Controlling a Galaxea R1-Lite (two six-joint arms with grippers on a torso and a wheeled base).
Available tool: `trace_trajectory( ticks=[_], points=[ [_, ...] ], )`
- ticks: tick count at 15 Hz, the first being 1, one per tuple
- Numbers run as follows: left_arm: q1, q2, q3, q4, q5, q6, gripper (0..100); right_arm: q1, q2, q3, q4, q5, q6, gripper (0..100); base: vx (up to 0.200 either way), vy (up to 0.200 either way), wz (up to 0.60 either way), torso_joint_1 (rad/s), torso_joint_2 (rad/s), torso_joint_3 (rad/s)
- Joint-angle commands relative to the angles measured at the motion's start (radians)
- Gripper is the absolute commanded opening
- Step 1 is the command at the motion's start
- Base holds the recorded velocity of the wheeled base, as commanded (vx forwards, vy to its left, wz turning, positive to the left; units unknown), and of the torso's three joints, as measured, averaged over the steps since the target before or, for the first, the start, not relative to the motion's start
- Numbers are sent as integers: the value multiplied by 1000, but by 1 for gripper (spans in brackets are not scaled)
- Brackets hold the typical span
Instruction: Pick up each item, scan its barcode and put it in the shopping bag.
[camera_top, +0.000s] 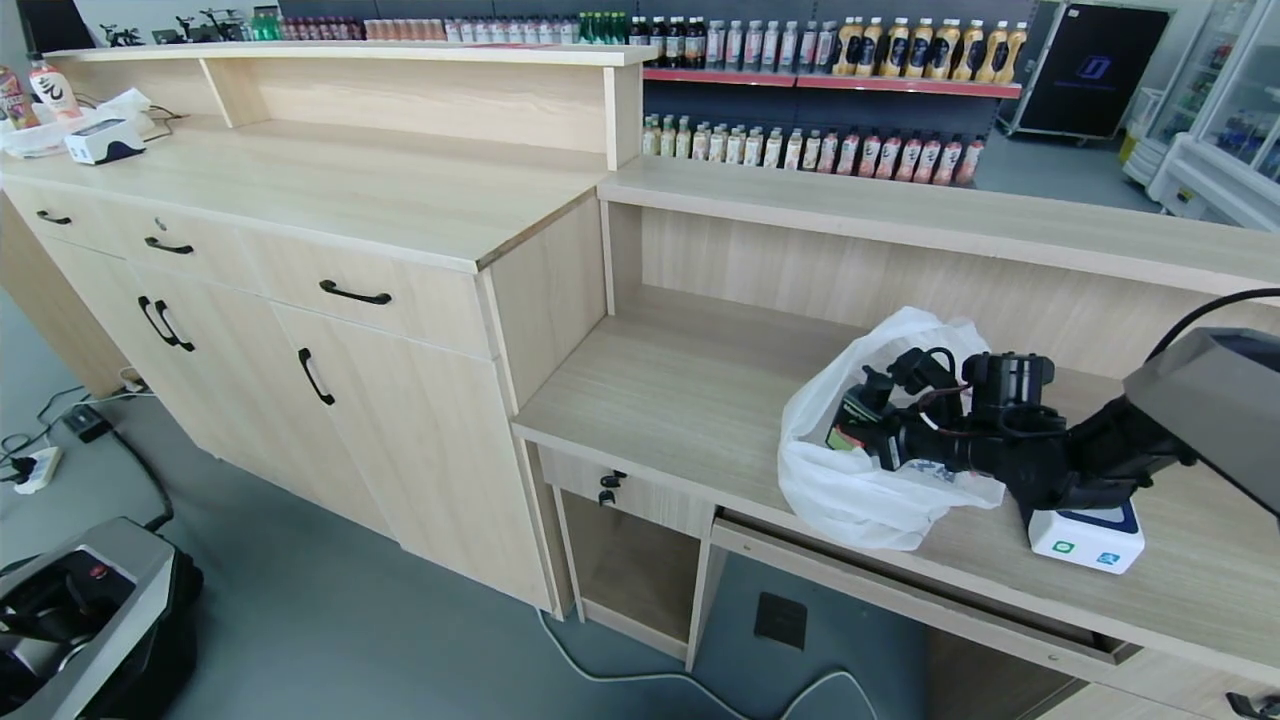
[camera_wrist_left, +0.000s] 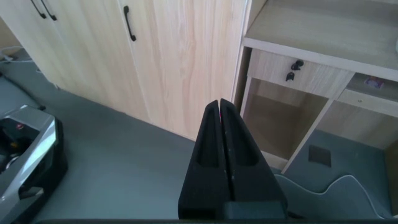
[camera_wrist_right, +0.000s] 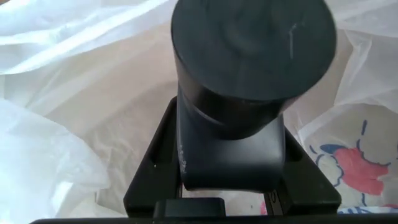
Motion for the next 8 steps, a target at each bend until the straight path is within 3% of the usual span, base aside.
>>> trace_trajectory(
  ticks=[1,8],
  points=[
    [0,0,0,0,0,0,0,7,26,-12,-1,0,-2,0,0,0,0,0,0,0],
    [0,0,0,0,0,0,0,15,81,-30,-7,-5,-9,0,0,0,0,0,0,0]
  ],
)
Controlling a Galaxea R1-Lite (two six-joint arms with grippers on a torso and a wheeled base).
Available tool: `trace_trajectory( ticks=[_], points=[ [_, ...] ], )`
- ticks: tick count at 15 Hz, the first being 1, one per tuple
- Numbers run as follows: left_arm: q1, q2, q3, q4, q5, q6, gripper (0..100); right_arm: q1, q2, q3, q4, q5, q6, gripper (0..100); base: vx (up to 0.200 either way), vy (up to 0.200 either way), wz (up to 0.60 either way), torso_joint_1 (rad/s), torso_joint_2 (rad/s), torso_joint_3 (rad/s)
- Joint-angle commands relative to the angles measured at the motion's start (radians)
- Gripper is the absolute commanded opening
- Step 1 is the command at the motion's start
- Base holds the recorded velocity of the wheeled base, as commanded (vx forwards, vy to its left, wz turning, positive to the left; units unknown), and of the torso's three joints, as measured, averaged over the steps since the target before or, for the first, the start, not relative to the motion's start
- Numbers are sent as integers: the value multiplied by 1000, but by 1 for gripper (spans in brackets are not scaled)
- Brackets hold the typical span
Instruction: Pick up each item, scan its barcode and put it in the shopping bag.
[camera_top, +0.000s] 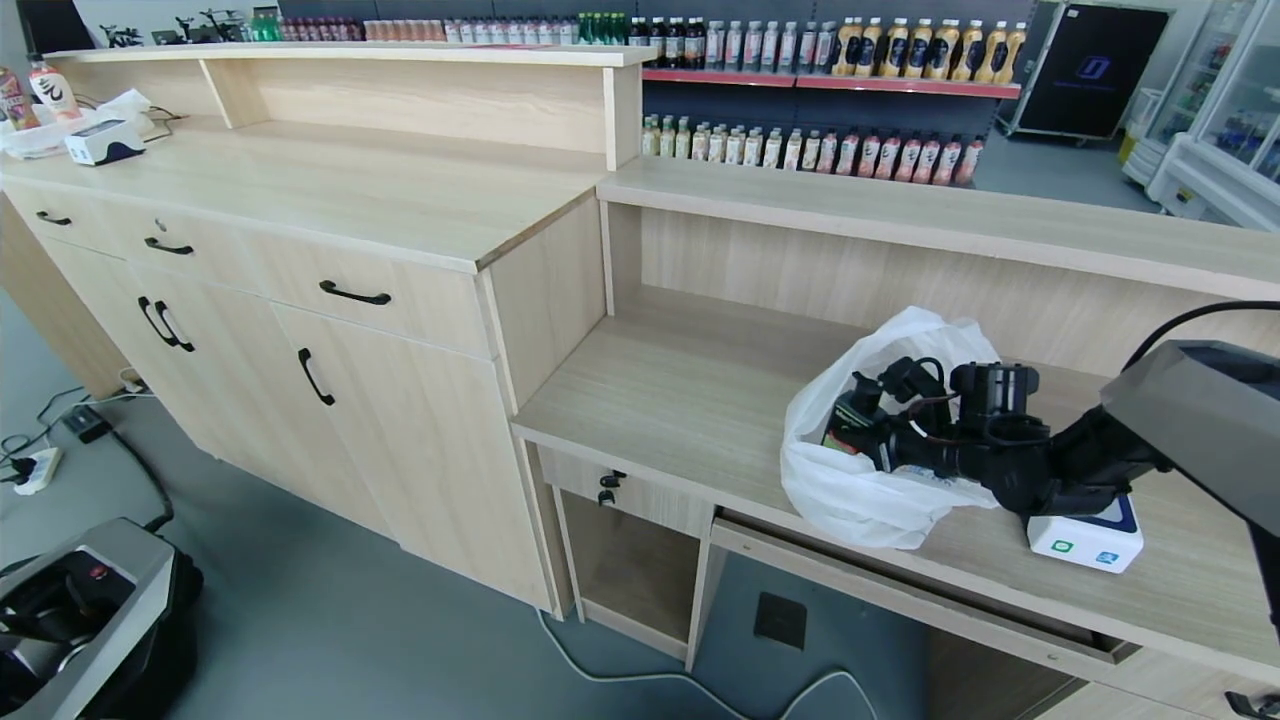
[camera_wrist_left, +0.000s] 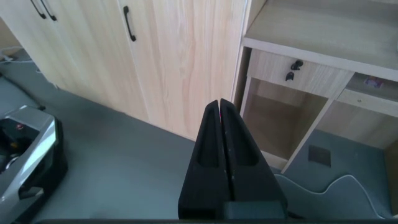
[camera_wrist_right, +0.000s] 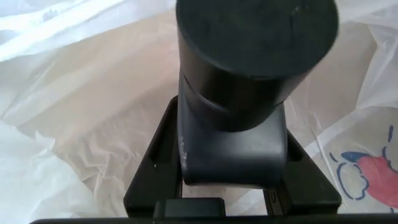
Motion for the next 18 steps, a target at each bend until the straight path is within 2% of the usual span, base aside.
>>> trace_trajectory(
  ticks=[1,6,7,14,18],
  points=[
    [1,0,0,0,0,0,0,0,25,-3,7,-3,-1,0,0,0,0,0,0,0],
    [1,0,0,0,0,0,0,1,22,-5,8,-4,-1,0,0,0,0,0,0,0],
    [1,0,0,0,0,0,0,0,16,-3,10,-4,1,100,0,0,0,0,0,0],
    [1,0,0,0,0,0,0,-17,-162,9,11,4,10,100,0,0,0,0,0,0],
    [1,0,0,0,0,0,0,-69,-380,146,5,2,8,100,0,0,0,0,0,0]
  ],
)
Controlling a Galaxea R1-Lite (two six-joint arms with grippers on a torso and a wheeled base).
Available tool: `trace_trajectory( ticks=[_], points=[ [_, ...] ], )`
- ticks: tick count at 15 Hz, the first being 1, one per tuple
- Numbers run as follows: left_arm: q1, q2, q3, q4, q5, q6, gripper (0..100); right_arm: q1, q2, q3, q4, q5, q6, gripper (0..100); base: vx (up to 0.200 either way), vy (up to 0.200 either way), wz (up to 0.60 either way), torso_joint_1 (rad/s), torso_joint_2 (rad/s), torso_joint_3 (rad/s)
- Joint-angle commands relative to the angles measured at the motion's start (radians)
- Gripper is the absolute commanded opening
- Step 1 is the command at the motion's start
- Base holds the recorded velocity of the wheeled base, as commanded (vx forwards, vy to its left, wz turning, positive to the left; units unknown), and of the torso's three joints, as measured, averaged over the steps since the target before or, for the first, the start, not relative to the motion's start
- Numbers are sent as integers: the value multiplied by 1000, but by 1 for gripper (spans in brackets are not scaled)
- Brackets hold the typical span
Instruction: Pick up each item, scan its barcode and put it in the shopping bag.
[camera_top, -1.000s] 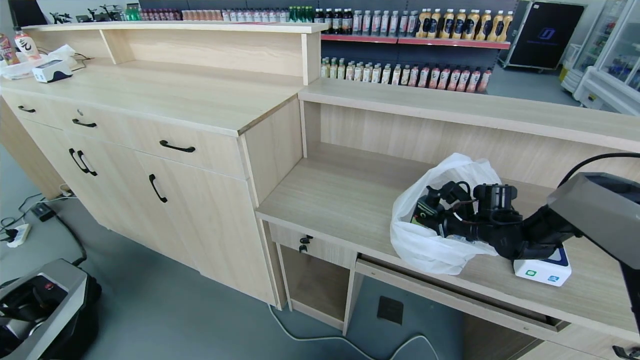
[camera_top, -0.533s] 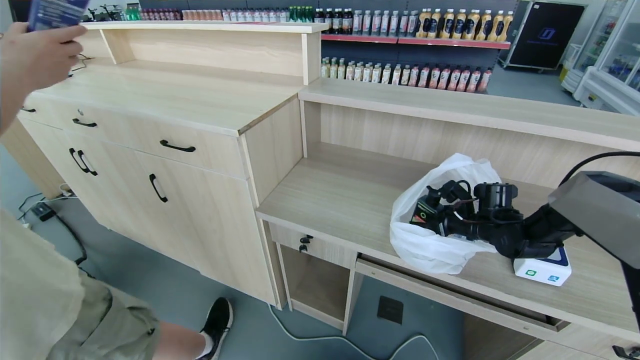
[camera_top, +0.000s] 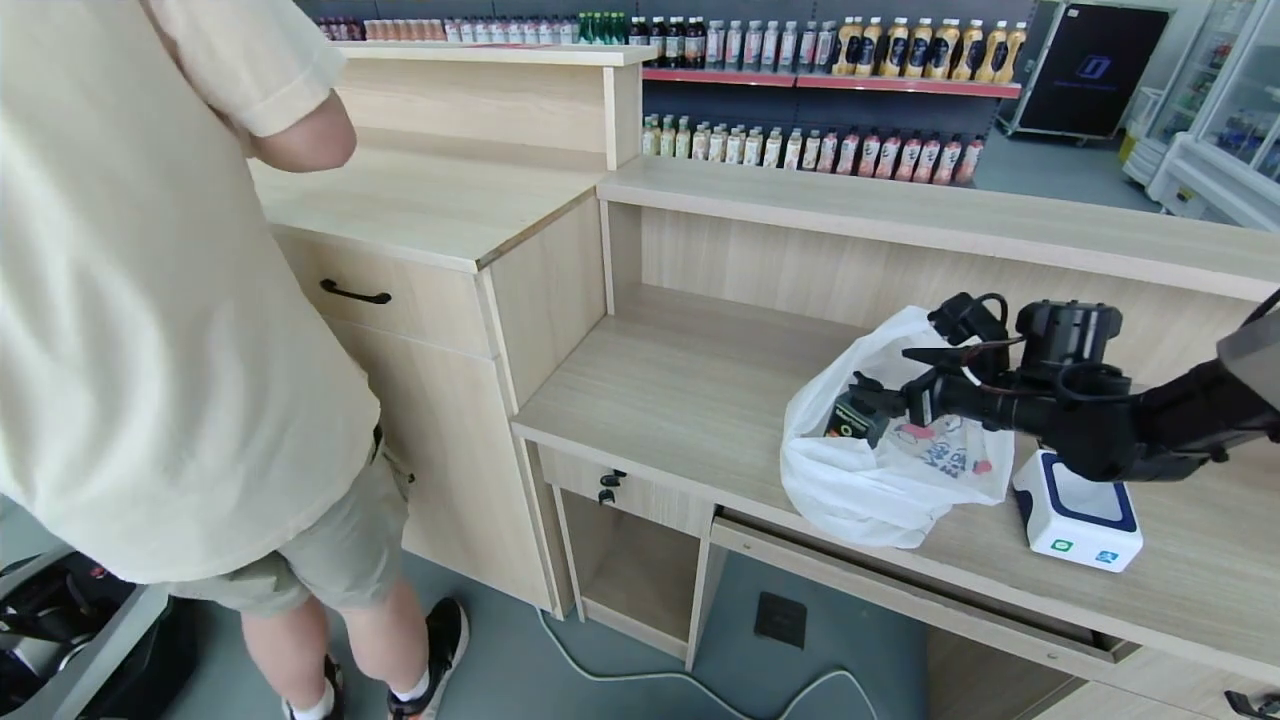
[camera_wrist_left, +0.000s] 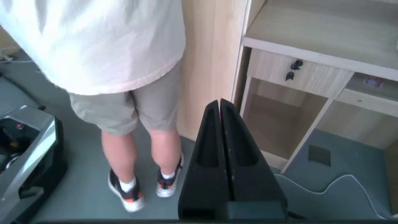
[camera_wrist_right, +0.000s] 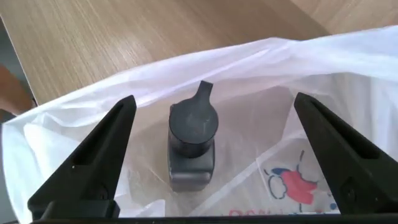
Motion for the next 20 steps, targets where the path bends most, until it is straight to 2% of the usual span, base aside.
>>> trace_trajectory(
  ticks=[1,3,5,6,8,9,10,11,14,16,18,20],
  points=[
    [1,0,0,0,0,0,0,-53,-197,115,-1,-2,-1,100,0,0,0,0,0,0],
    [1,0,0,0,0,0,0,-173,-376,317,-83,-2,-12,100,0,0,0,0,0,0],
    [1,0,0,0,0,0,0,-265,-499,425,-83,-13,-26,100,0,0,0,0,0,0],
    [1,0,0,0,0,0,0,-320,-548,428,-37,-59,-75,100,0,0,-600,7,12,2],
    [1,0,0,0,0,0,0,-398,-597,426,4,-76,-86,100,0,0,-600,2,5,7],
    [1,0,0,0,0,0,0,-472,-606,429,33,-108,-90,100,0,0,-600,7,2,7],
    [1,0,0,0,0,0,0,-507,-603,432,55,-162,-92,100,0,0,-600,-12,-2,12],
    [1,0,0,0,0,0,0,-539,-599,437,73,-211,-92,100,0,0,-600,-7,2,7],
    [1,0,0,0,0,0,0,-628,-579,449,125,-247,-116,100,0,0,-600,6,-1,1],
    [1,0,0,0,0,0,0,-641,-570,443,118,-261,-107,100,0,0,-600,0,5,0],
    [1,0,0,0,0,0,0,-679,-497,435,104,-257,59,100,0,0,0,0,0,0],
    [1,0,0,0,0,0,0,-693,-401,434,58,-255,140,100,0,0,0,0,0,0]
  ],
)
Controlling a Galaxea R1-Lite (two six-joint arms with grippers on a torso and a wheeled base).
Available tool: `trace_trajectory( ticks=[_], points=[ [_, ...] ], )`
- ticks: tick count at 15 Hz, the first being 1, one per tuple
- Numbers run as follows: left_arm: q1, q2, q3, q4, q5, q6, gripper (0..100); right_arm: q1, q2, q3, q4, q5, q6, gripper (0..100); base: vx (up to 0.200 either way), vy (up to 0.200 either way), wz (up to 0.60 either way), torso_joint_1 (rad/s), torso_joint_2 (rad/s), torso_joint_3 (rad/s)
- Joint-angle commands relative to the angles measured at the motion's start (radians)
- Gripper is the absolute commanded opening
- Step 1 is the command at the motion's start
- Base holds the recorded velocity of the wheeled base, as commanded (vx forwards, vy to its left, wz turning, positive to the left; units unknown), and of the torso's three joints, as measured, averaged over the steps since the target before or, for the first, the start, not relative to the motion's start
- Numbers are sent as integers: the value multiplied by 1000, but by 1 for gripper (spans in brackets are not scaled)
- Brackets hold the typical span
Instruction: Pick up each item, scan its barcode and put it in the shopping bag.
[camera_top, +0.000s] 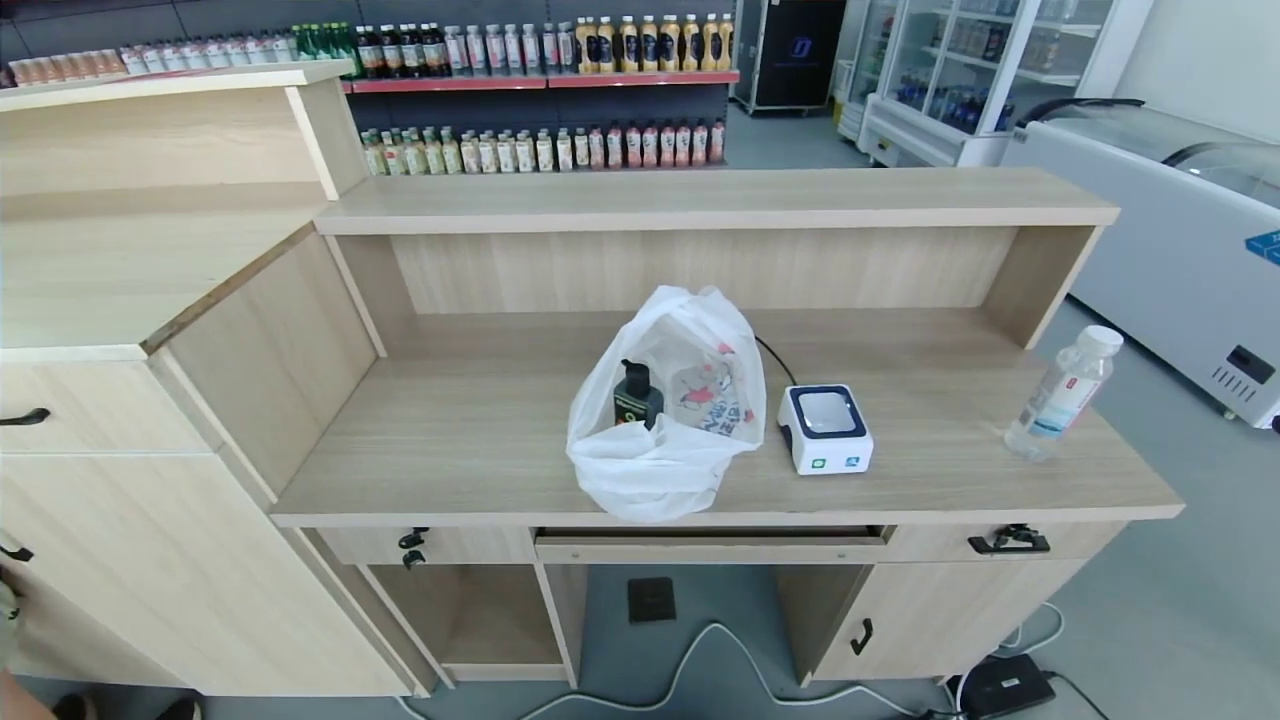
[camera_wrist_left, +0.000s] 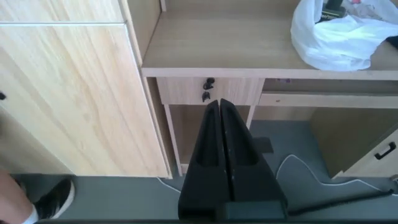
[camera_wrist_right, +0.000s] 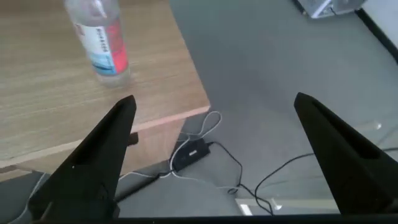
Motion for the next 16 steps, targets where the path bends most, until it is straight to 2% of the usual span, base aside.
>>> trace_trajectory(
  ticks=[1,3,5,9,16],
  points=[
    [1,0,0,0,0,0,0,-13,181,-14,-113,6,50,100,0,0,0,0,0,0],
    [1,0,0,0,0,0,0,-7,284,-57,-228,98,48,100,0,0,0,0,0,0],
    [1,0,0,0,0,0,0,22,344,-122,-231,153,46,100,0,0,0,0,0,0],
    [1,0,0,0,0,0,0,82,429,-235,-224,130,40,100,0,0,0,0,0,0],
    [1,0,0,0,0,0,0,185,528,-283,-277,130,-24,100,0,0,0,0,0,0]
  ],
)
